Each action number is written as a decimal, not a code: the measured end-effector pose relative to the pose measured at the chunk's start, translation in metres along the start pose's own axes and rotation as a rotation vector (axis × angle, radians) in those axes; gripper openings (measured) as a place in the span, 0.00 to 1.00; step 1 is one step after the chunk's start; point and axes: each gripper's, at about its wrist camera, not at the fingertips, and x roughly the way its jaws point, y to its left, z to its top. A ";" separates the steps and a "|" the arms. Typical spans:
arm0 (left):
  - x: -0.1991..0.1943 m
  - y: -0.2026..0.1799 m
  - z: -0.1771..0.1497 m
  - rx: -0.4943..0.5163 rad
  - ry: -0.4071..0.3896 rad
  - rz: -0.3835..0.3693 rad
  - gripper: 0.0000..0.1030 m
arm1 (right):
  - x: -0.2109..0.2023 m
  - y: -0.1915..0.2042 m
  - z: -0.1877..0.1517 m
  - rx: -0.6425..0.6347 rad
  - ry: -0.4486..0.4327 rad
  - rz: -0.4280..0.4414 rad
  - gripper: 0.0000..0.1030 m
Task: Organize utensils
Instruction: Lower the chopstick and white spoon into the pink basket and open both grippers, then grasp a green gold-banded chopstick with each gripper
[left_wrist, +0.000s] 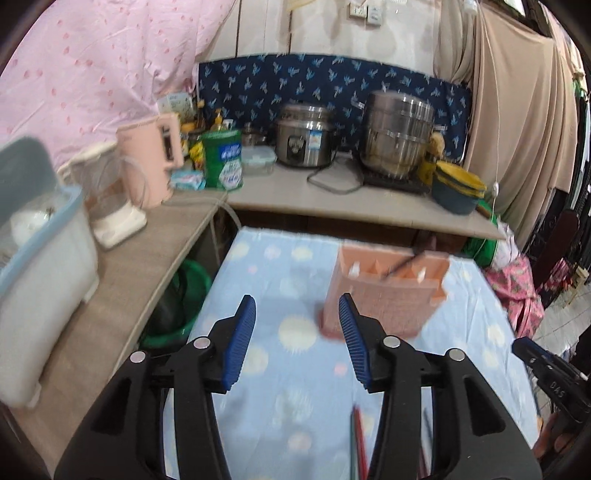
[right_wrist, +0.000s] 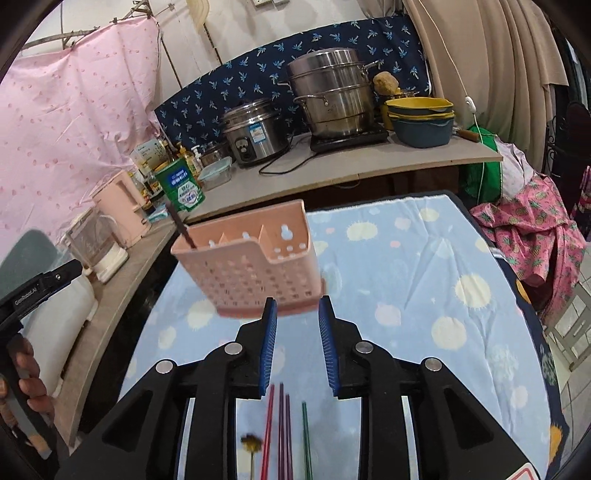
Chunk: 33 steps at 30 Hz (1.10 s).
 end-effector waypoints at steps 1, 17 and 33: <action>-0.003 0.002 -0.013 0.001 0.016 0.002 0.43 | -0.007 0.000 -0.014 -0.004 0.014 -0.007 0.23; -0.029 -0.002 -0.193 0.048 0.278 -0.018 0.43 | -0.052 0.005 -0.191 -0.125 0.238 -0.092 0.23; -0.027 -0.024 -0.230 0.087 0.365 -0.075 0.49 | -0.038 0.002 -0.215 -0.115 0.292 -0.105 0.23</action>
